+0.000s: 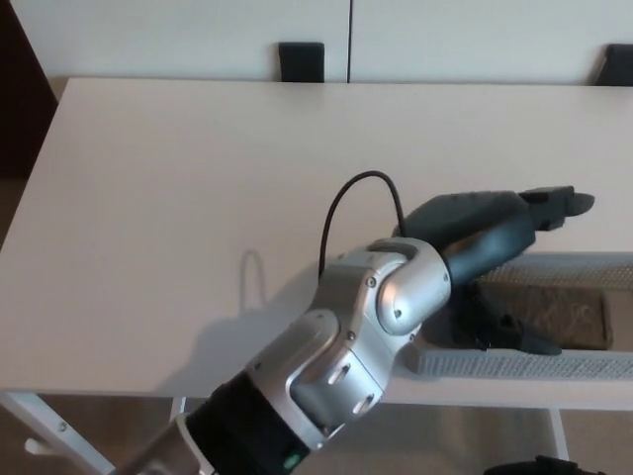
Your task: The robot walks towards a desk on which an eraser is kept on the left hand side and a container is kept on the right hand side. The robot picks up the eraser using its left hand and places it in the container.
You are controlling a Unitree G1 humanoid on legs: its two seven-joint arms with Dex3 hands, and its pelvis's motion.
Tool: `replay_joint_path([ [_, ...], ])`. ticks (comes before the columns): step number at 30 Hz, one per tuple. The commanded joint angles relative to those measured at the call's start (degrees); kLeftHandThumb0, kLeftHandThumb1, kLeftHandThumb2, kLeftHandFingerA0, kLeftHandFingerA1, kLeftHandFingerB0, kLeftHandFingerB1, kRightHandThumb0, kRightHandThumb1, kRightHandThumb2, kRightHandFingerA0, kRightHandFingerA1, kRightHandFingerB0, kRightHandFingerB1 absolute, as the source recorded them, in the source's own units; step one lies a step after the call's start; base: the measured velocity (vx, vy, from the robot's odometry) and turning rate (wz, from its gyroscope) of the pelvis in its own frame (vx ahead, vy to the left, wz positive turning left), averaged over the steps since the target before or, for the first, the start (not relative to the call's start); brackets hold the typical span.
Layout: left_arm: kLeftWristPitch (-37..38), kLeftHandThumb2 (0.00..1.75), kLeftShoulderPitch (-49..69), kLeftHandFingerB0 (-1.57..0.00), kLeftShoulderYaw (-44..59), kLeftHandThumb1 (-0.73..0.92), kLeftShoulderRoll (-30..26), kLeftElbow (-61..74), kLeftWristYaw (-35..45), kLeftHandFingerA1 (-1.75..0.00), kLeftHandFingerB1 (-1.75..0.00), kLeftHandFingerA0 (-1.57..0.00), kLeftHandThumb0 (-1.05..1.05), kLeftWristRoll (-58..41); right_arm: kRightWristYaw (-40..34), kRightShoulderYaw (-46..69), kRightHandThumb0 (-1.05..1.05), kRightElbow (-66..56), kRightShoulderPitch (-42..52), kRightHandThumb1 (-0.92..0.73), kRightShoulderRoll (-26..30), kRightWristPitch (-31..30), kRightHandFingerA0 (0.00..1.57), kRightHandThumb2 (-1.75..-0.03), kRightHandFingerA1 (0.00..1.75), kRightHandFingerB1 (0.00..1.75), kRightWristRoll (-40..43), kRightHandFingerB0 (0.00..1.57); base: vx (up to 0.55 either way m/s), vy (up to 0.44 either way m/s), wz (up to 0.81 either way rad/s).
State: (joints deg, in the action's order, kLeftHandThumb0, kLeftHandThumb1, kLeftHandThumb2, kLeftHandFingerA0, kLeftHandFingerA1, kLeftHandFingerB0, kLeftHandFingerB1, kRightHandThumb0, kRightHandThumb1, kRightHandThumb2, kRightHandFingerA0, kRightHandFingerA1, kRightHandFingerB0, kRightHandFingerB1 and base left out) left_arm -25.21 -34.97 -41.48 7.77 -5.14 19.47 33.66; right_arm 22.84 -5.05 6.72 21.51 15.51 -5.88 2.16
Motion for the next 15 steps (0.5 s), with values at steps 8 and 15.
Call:
replay_joint_path([
  [8,-1.8,0.62,4.4,0.0,-1.2,0.67,-7.7,19.2,6.9,0.0,-0.05,0.0,-1.02,1.9,-0.5,-0.9,-0.48,-0.5,0.2,-0.53,0.9,0.9,0.63,-0.55,0.57,0.46,-1.5,0.49,0.0,0.0,0.0],
  [15,-5.4,1.08,15.7,-0.02,16.5,0.7,-14.8,54.8,19.2,-0.09,-0.3,-0.01,-0.91,-17.9,0.2,-0.4,-0.48,-0.5,-0.5,-0.54,2.5,0.2,0.64,-0.55,0.56,0.45,-1.7,0.47,0.0,0.0,0.0],
])
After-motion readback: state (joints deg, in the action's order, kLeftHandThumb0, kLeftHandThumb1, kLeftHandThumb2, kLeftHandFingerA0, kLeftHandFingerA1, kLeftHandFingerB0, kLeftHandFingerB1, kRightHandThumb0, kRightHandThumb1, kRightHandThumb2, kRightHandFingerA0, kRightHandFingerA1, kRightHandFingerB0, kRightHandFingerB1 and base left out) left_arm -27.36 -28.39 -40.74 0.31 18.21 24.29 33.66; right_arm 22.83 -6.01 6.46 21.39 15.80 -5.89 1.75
